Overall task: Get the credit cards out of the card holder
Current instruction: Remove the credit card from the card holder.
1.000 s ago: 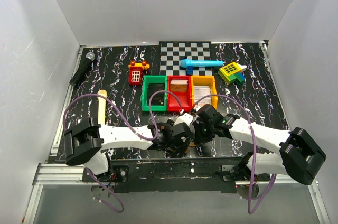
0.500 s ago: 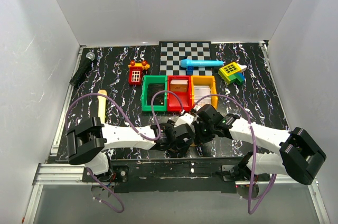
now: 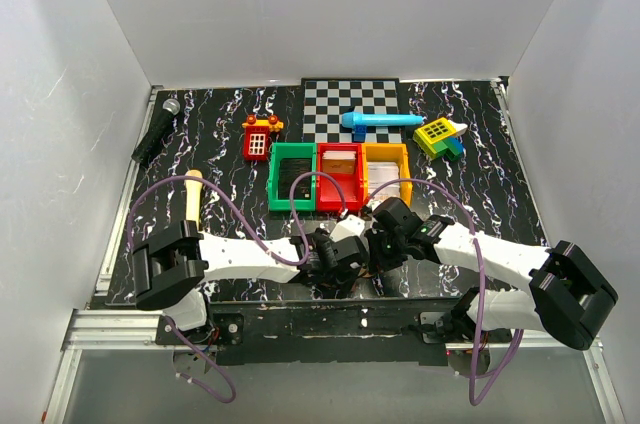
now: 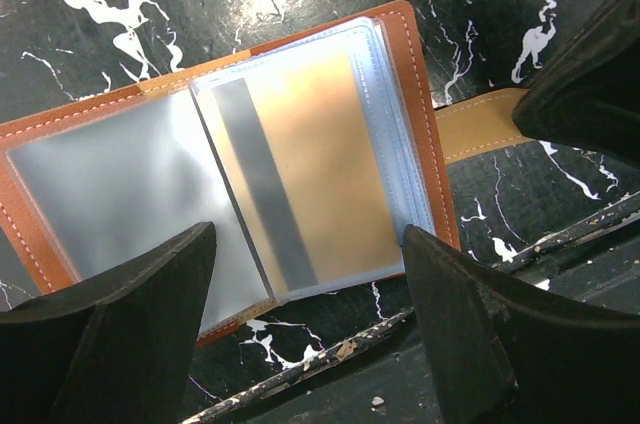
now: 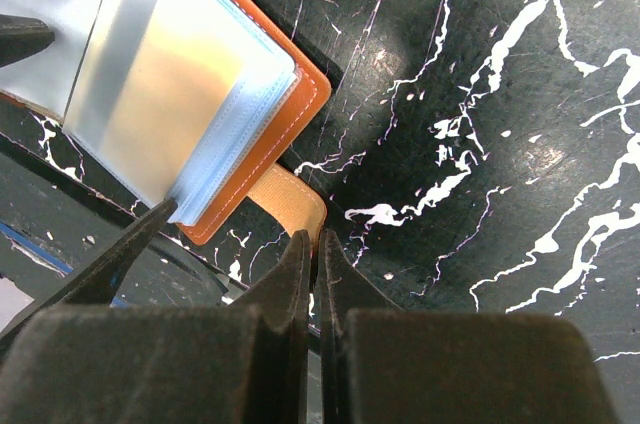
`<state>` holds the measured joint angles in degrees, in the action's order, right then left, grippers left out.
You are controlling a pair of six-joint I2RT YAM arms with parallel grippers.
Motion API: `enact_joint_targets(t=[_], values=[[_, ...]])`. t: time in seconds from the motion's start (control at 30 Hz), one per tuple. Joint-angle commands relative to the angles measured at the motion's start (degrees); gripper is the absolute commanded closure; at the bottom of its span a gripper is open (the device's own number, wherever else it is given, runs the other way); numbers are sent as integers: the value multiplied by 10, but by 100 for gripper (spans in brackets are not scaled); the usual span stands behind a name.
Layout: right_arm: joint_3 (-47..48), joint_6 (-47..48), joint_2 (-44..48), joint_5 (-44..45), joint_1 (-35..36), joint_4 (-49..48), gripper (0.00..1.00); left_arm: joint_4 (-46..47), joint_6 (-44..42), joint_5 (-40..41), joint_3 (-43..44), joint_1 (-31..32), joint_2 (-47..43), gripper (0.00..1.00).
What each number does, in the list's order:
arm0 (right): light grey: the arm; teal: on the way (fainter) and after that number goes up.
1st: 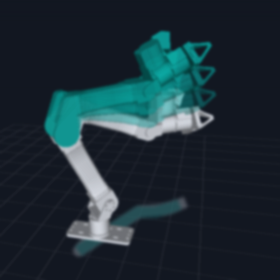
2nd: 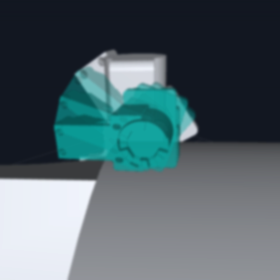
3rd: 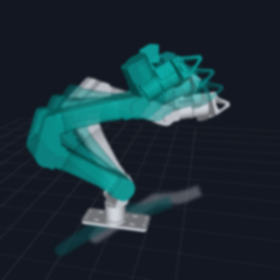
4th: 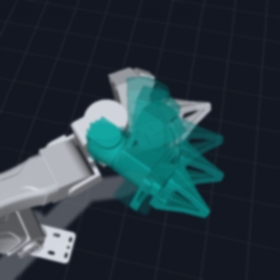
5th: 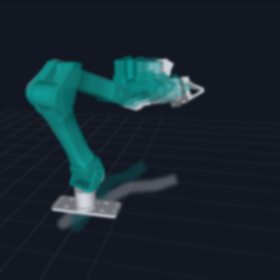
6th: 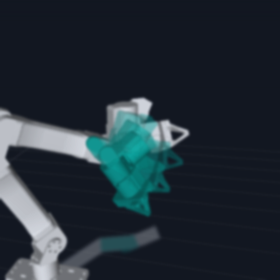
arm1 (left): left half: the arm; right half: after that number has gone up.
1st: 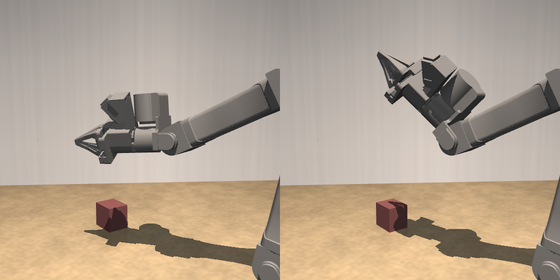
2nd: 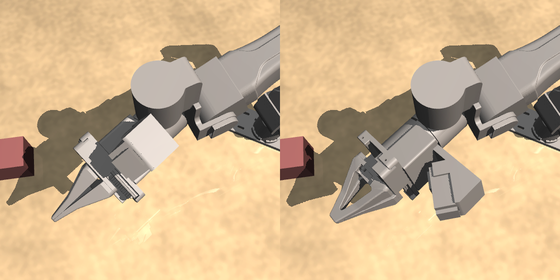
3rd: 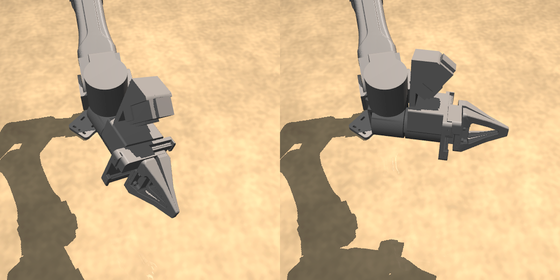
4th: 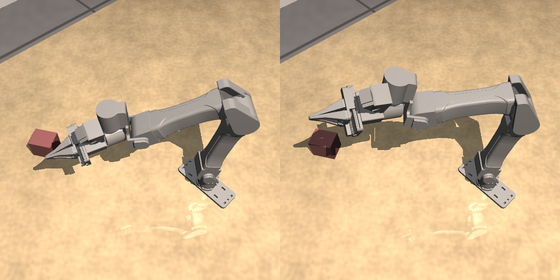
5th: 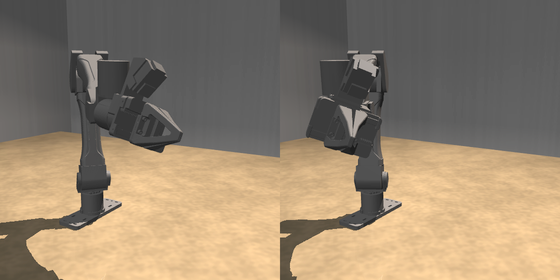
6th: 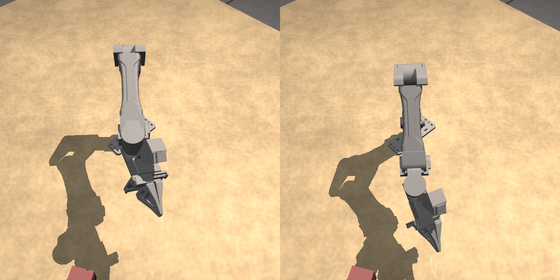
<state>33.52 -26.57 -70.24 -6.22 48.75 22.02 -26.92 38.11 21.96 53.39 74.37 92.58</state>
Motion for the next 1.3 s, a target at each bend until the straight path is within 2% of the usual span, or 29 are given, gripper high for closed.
enact_joint_targets(t=[0.0, 0.47, 0.67, 0.83, 1.27], values=[[16, 6, -3, -6, -1, -5, 99, -23, 18, 36, 16, 3, -8, 25], [15, 5, -2, -5, -1, -2, 99, -69, 59, 87, 11, 3, -30, 25], [13, 5, 2, -5, -1, -3, 99, -49, 38, 77, 14, 3, -64, 24], [12, 3, 0, -5, -1, -5, 99, -60, 33, 88, 44, 16, -37, 21], [8, 3, 1, -7, -1, -8, 99, -80, 30, 75, 88, 30, 50, 21]])
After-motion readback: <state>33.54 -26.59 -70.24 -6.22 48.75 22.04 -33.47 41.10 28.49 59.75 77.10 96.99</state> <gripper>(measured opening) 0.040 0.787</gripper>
